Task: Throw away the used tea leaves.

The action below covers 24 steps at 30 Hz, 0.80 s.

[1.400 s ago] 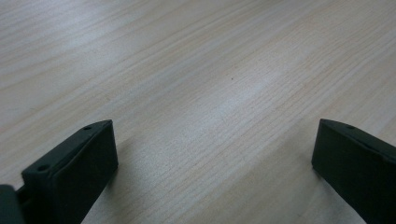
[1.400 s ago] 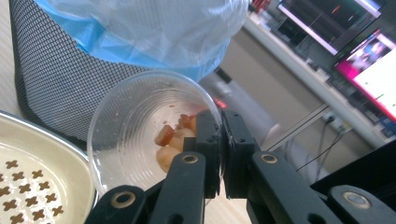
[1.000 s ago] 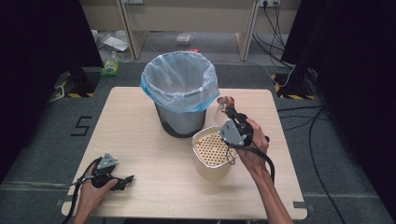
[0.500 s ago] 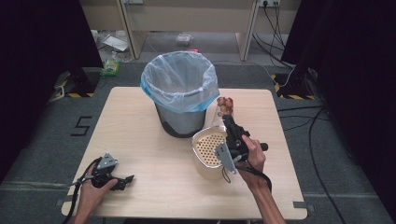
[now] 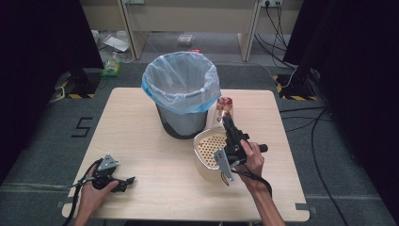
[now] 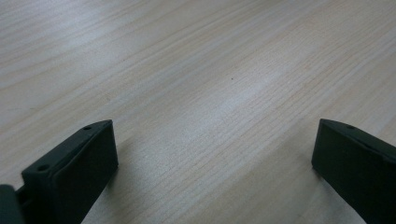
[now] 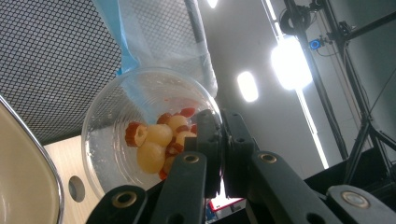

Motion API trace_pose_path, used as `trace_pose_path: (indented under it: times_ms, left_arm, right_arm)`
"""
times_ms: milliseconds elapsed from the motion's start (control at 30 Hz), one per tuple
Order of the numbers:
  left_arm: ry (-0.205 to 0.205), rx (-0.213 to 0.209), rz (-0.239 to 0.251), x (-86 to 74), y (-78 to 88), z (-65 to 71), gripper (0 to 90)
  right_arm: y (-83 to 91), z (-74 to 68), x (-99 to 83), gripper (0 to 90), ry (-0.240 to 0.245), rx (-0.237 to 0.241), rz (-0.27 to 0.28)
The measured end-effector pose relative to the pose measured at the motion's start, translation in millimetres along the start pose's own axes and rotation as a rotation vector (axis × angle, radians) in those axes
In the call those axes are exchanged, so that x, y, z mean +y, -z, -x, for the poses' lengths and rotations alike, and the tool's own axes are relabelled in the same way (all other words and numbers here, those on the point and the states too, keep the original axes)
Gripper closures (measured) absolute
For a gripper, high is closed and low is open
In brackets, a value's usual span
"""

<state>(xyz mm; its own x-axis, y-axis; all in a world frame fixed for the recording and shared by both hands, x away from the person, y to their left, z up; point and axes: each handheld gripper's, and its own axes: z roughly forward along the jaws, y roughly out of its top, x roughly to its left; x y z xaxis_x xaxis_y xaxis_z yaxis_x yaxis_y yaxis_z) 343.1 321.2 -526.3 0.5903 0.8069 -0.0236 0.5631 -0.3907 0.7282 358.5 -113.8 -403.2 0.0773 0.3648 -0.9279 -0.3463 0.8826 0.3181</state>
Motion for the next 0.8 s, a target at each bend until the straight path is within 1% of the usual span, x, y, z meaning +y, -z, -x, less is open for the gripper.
trace_pose_path:
  times_ms: [33,67,100,133,167,267,300,333,367,400,433,467,500,533,567,600,633,667,767,800]
  left_arm:
    - [0.001,0.000,0.000,0.0,0.0,0.0,0.0]
    - [0.000,0.000,0.000,0.0,0.0,0.0,0.0]
    - [0.000,0.000,0.000,0.0,0.0,0.0,0.0]
    - [0.000,0.000,0.000,0.0,0.0,0.0,0.0]
    - [0.000,0.000,0.000,0.0,0.0,0.0,0.0]
    - [0.000,0.000,0.000,0.0,0.0,0.0,0.0]
    - [0.001,0.000,0.000,0.0,0.0,0.0,0.0]
    - [0.000,0.000,0.000,0.0,0.0,0.0,0.0]
    - [0.000,0.000,0.000,0.0,0.0,0.0,0.0]
    - [0.000,0.000,0.000,0.0,0.0,0.0,0.0]
    - [0.000,0.000,0.000,0.0,0.0,0.0,0.0]
    - [0.001,0.000,0.000,0.0,0.0,0.1,0.0]
    - [0.000,0.000,0.000,0.0,0.0,0.0,0.0]
    - [0.000,0.000,0.000,0.0,0.0,0.0,0.0]
    - [0.000,0.000,0.000,0.0,0.0,-0.1,0.0]
    - [-0.001,0.000,0.000,0.0,0.0,0.0,0.0]
    - [-0.001,0.000,0.000,0.0,0.0,0.0,0.0]
    - [-0.001,0.000,0.000,0.0,0.0,-0.1,0.0]
    - [-0.001,0.000,0.000,0.0,0.0,-0.1,0.0]
    - [-0.001,0.000,0.000,0.0,0.0,-0.1,0.0]
  right_arm:
    - [2.4,0.2,1.4,87.9,0.020,-0.023,0.019]
    - [3.2,0.4,1.8,88.0,0.028,-0.038,0.028]
    - [1.5,-0.4,1.4,87.9,0.012,-0.023,0.009]
    - [0.7,-1.9,0.9,87.9,0.019,-0.020,0.006]
    - [0.4,-3.9,0.8,88.0,0.017,-0.016,0.005]
    - [1.2,-4.2,5.3,87.9,0.049,-0.023,0.020]
    - [-0.3,-4.9,5.2,87.9,0.046,-0.023,0.012]
    - [0.4,-4.0,7.5,87.9,0.042,-0.024,0.025]
    - [0.4,-4.0,7.5,87.9,0.042,-0.024,0.025]
    - [0.0,-4.4,8.2,87.9,0.062,-0.029,0.027]
    - [-2.3,-5.5,6.8,87.9,0.057,-0.021,0.012]
    - [-2.4,-6.4,6.5,87.9,0.035,-0.017,0.012]
    - [-0.6,-6.0,8.6,87.9,0.058,-0.023,0.028]
    - [0.2,-5.9,9.7,87.9,0.076,-0.028,0.029]
    - [-0.2,-6.0,9.4,87.9,0.068,-0.026,0.024]
    - [0.4,-5.0,9.8,87.9,0.062,-0.029,0.029]
    - [1.0,-4.4,10.3,87.9,0.072,-0.035,0.035]
    - [-0.2,-2.8,9.3,87.9,0.061,-0.032,0.023]
    - [-0.8,-0.8,8.5,87.9,0.069,-0.035,0.022]
    - [-1.7,-0.6,7.5,87.9,0.062,-0.036,0.018]
